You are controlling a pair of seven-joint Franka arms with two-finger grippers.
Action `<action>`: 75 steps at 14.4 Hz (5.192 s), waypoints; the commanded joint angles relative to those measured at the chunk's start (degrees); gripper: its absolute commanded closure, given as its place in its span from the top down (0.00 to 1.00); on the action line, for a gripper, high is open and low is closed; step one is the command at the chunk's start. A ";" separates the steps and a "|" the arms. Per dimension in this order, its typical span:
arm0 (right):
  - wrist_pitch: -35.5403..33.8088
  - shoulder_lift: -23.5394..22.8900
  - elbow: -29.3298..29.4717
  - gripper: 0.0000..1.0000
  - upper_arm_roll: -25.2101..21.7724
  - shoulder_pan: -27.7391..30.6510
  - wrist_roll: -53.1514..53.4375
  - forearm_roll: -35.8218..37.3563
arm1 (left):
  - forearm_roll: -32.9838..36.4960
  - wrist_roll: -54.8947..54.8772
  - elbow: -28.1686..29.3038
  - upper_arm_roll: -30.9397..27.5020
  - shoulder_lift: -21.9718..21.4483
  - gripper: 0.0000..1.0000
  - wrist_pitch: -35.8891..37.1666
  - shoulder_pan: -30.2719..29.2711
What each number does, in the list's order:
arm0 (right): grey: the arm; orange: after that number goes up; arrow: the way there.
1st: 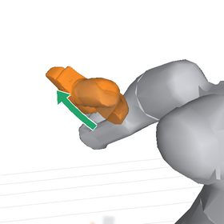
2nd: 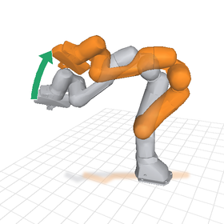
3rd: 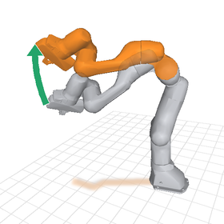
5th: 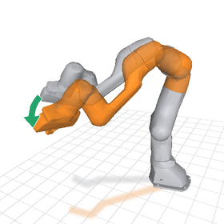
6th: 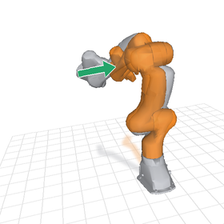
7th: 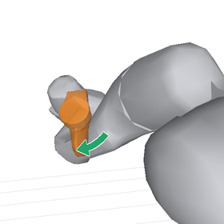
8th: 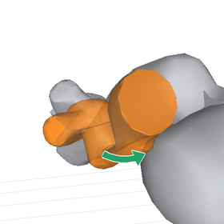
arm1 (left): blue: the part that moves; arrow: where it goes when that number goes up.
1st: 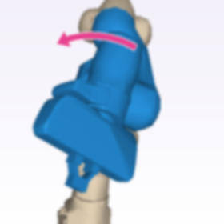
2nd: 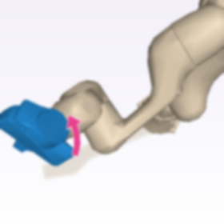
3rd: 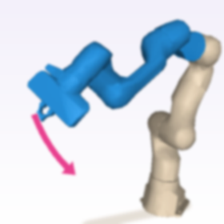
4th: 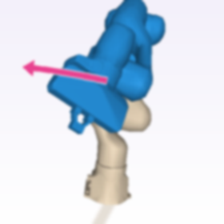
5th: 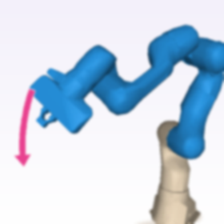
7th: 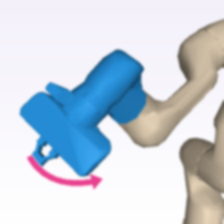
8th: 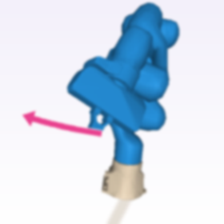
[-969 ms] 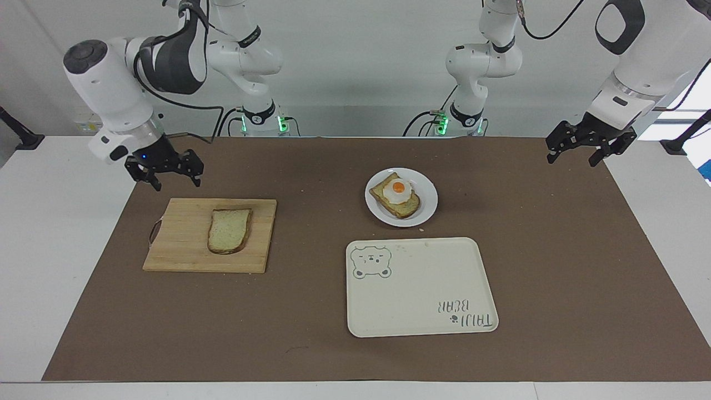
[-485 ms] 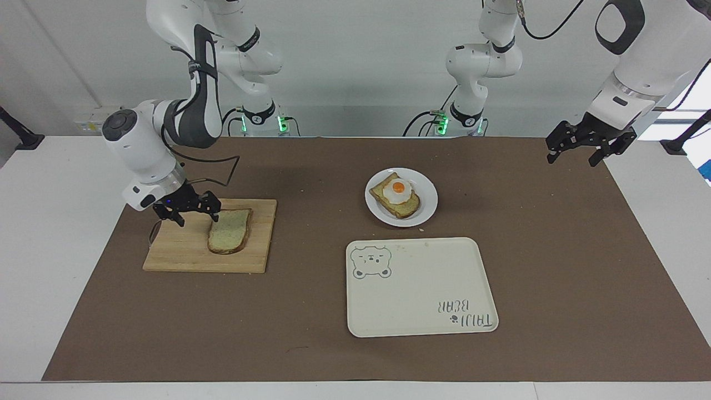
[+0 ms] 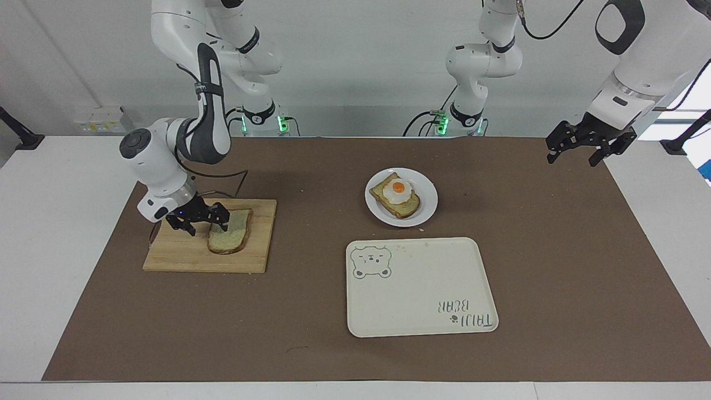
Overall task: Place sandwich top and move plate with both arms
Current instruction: 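Reach the right gripper to the bread slice on the wooden board, then grasp the bread slice with the right gripper and lift it, then carry the bread with the right gripper onto the egg toast, then open the right gripper and withdraw it toward the wooden board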
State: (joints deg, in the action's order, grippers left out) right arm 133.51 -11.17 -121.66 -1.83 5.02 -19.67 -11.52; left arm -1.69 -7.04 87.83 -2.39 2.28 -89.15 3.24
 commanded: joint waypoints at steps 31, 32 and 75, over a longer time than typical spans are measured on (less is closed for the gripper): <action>-21.97 8.71 12.85 0.00 2.98 -12.12 20.53 -10.19 | 0.46 0.45 0.94 0.63 -1.14 1.00 0.56 -0.78; -21.97 8.79 12.85 0.00 3.15 -13.79 21.94 -10.45 | 0.46 0.45 0.94 0.63 -1.14 1.00 0.56 -0.78; -1.93 1.49 10.30 1.00 2.54 -29.03 28.99 -8.18 | 0.46 0.36 0.94 0.63 -1.14 1.00 0.56 -0.78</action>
State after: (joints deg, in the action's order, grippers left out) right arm 134.06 -12.64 -110.74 0.28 -27.36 10.35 -22.49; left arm -1.69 -7.04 87.83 -2.39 2.28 -89.15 3.24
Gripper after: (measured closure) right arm 0.000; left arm 0.000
